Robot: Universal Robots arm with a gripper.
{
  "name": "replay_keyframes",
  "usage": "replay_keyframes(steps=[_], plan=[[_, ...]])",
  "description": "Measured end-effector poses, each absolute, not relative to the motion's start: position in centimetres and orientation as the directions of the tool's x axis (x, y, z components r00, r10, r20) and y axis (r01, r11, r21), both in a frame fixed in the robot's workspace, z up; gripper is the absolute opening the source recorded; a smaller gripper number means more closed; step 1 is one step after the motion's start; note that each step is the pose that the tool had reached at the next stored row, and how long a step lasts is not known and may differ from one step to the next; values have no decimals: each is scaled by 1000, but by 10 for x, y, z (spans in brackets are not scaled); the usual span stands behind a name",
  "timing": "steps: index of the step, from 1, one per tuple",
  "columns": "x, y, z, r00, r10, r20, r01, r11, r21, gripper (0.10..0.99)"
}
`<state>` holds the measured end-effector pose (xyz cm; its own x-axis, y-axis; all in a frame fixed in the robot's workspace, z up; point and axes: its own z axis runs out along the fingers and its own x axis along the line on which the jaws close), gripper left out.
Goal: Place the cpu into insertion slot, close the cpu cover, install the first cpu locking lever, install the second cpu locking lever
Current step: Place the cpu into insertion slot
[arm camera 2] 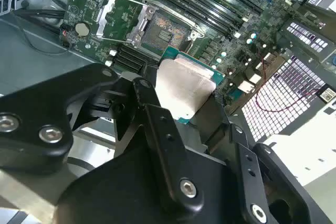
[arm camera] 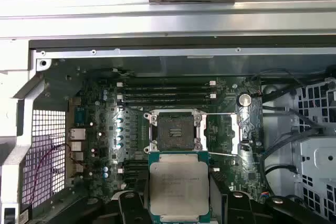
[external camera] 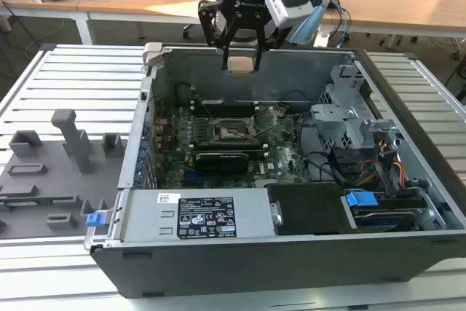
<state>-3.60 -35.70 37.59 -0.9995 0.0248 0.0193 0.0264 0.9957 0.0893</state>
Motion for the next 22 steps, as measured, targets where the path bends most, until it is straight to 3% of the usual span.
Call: replay_keyframes(steps=[11,22], plan=[[-36,-357,362,-1000,25,19,26,996,89,541],[-36,-356,321,-1000,25,19,26,996,89,541]])
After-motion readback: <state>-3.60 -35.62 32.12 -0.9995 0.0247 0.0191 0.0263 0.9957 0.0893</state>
